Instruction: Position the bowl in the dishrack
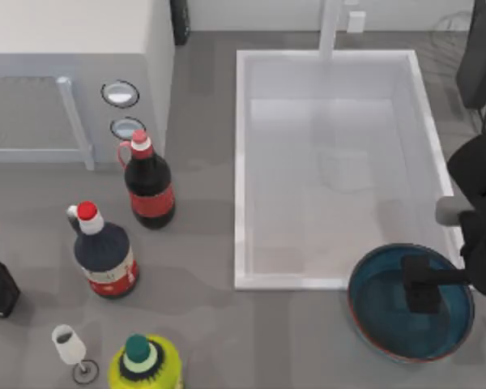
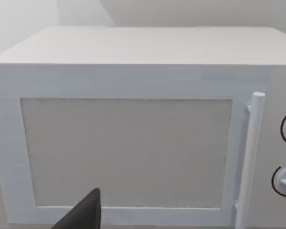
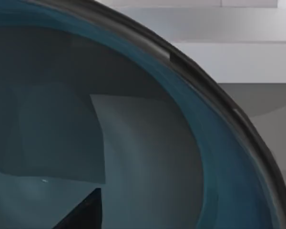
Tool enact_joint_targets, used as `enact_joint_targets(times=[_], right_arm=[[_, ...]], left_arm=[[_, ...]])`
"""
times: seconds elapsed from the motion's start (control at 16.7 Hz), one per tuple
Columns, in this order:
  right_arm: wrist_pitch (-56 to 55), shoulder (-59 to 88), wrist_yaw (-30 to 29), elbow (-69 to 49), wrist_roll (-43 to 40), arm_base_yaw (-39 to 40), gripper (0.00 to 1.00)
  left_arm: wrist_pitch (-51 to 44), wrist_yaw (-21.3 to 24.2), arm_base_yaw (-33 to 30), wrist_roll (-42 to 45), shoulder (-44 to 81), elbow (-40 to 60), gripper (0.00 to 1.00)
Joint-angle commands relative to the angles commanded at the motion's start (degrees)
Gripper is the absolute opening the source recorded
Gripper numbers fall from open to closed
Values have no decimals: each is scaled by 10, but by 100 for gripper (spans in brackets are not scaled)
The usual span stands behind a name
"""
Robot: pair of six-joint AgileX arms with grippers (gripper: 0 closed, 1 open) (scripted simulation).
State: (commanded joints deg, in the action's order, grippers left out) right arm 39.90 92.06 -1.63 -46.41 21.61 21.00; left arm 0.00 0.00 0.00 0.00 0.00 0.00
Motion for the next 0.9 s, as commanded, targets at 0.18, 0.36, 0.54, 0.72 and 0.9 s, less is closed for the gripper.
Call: enact_joint_targets(times=[0.18,0.36,0.54,0.72,0.9], right_arm=[[0,0,0,0,0,0,70],[0,0,0,0,0,0,47],[0,0,0,0,0,0,25],[0,0,0,0,0,0,2],[0,0,0,0,0,0,0]], left_arm=[[0,0,0,0,0,0,100],[0,0,0,0,0,0,100],[0,0,0,0,0,0,100],[0,0,0,0,0,0,100],[0,0,0,0,0,0,100]])
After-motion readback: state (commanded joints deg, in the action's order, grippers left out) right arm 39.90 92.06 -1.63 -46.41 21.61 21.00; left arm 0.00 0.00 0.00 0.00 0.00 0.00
